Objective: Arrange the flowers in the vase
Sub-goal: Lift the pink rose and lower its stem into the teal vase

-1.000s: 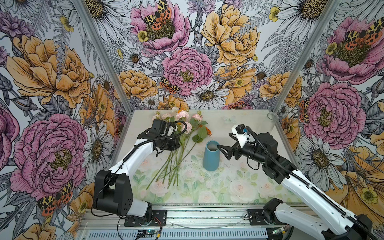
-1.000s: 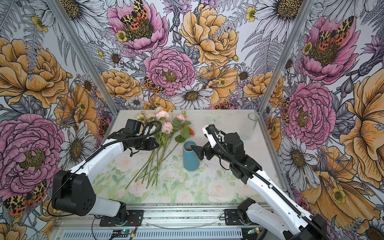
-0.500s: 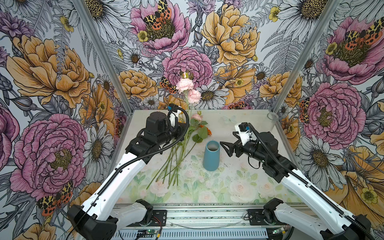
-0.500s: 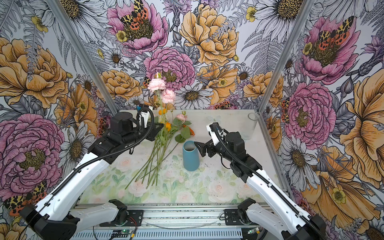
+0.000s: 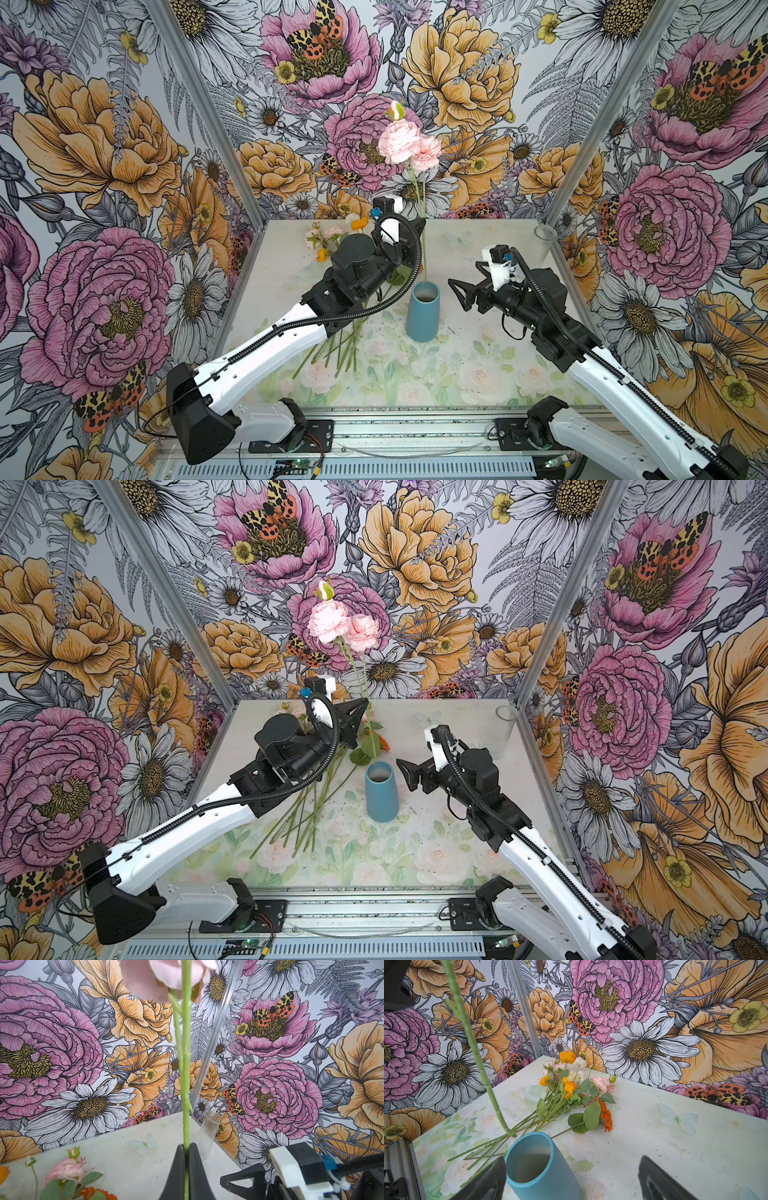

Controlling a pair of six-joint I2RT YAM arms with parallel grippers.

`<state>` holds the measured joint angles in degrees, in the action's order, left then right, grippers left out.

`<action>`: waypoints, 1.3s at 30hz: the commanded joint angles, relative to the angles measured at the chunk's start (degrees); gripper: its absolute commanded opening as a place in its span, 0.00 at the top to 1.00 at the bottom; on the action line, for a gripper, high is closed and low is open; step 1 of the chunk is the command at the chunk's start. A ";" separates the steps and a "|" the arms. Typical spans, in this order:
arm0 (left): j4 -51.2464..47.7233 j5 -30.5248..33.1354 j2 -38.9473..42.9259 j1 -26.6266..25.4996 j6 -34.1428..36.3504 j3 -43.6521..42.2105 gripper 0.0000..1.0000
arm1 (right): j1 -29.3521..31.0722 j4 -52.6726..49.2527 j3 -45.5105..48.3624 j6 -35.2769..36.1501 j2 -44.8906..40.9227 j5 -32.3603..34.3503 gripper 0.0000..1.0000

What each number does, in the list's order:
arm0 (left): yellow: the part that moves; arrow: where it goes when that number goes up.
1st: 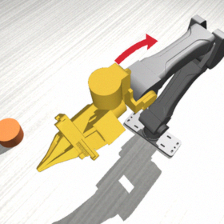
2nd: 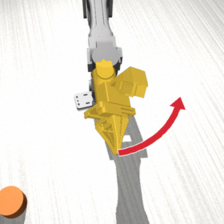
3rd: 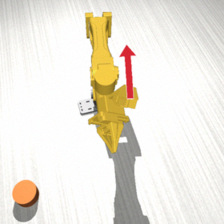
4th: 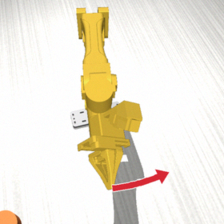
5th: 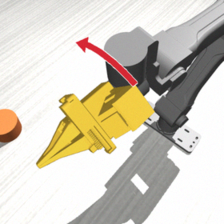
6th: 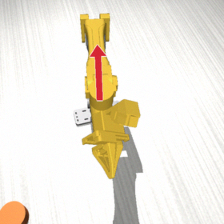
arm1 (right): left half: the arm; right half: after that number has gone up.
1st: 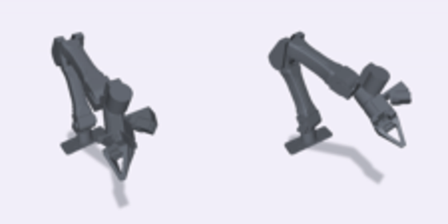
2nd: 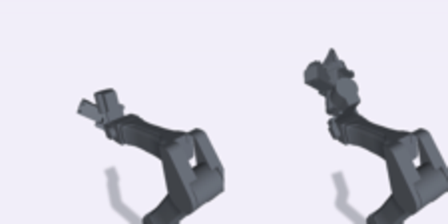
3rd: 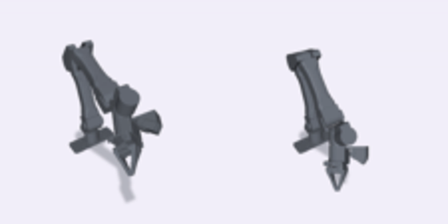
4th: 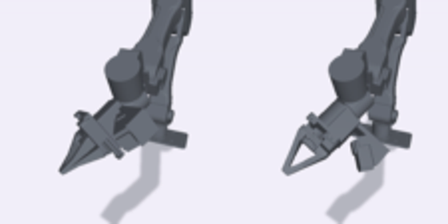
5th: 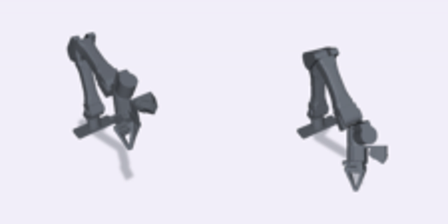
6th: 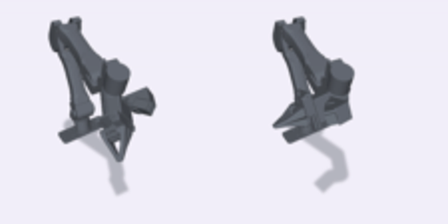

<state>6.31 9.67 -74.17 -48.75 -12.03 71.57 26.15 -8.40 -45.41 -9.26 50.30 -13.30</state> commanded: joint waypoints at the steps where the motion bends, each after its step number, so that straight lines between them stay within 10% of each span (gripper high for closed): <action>1: 5.14 3.69 0.84 -0.50 1.10 -1.64 1.00 | -0.60 1.37 0.36 -0.94 -1.03 -0.38 0.00; 18: 26.18 -4.58 2.84 -3.57 6.62 -25.73 1.00 | -1.10 1.73 0.50 -1.13 -1.09 -2.19 0.01; 39: 18.94 -3.56 -2.86 -3.86 3.53 -28.40 0.95 | -1.17 1.70 0.32 -1.36 -0.78 -3.49 0.00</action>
<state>27.16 6.76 -76.34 -52.18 -7.53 42.09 25.41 -7.86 -45.17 -9.65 49.56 -15.92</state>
